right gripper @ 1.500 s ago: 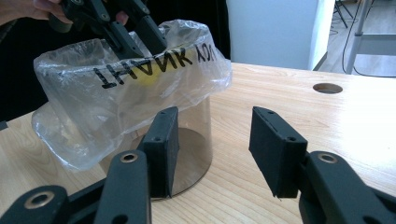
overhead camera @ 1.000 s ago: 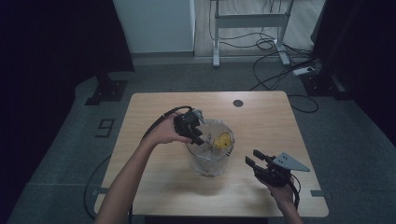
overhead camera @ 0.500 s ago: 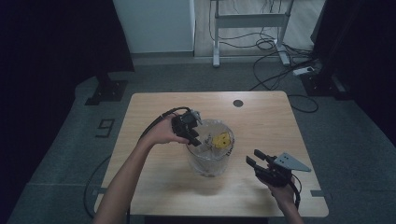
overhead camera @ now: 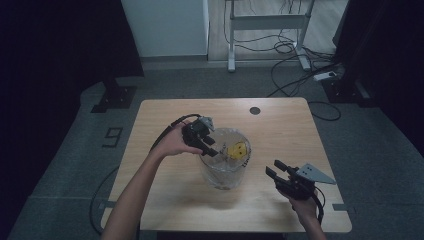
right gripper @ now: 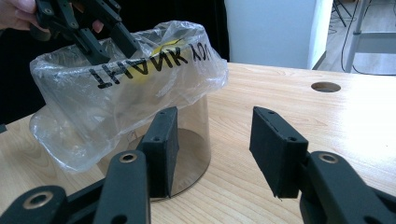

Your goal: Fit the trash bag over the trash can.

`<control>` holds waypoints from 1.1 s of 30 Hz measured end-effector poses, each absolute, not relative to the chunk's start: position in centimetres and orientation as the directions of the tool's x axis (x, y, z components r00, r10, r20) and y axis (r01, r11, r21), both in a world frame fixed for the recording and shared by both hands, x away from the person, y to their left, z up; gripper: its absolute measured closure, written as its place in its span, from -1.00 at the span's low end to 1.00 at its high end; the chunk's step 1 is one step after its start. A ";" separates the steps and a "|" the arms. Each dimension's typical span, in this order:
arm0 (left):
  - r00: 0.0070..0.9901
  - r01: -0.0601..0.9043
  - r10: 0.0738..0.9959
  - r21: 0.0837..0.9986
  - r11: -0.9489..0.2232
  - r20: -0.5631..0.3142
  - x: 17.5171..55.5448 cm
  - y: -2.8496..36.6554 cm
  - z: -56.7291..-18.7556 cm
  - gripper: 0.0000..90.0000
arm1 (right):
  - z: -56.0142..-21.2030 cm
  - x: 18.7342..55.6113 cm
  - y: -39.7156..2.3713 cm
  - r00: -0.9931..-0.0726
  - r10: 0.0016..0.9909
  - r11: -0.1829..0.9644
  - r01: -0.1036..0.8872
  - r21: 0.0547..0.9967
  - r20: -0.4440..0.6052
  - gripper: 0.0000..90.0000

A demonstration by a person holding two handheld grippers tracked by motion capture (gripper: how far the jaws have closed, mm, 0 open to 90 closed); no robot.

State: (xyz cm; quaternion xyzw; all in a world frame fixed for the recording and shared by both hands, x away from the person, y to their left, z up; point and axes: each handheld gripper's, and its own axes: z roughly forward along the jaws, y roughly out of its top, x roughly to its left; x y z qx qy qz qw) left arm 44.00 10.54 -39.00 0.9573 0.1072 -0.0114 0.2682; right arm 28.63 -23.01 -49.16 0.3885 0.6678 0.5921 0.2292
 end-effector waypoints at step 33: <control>0.933 0.252 0.357 0.773 -0.583 -0.035 40.4 14.4 -40.1 -0.25 | -49.7 28.9 -23.3 -0.578 0.799 -0.006 0.263 0.965 0.163 0.12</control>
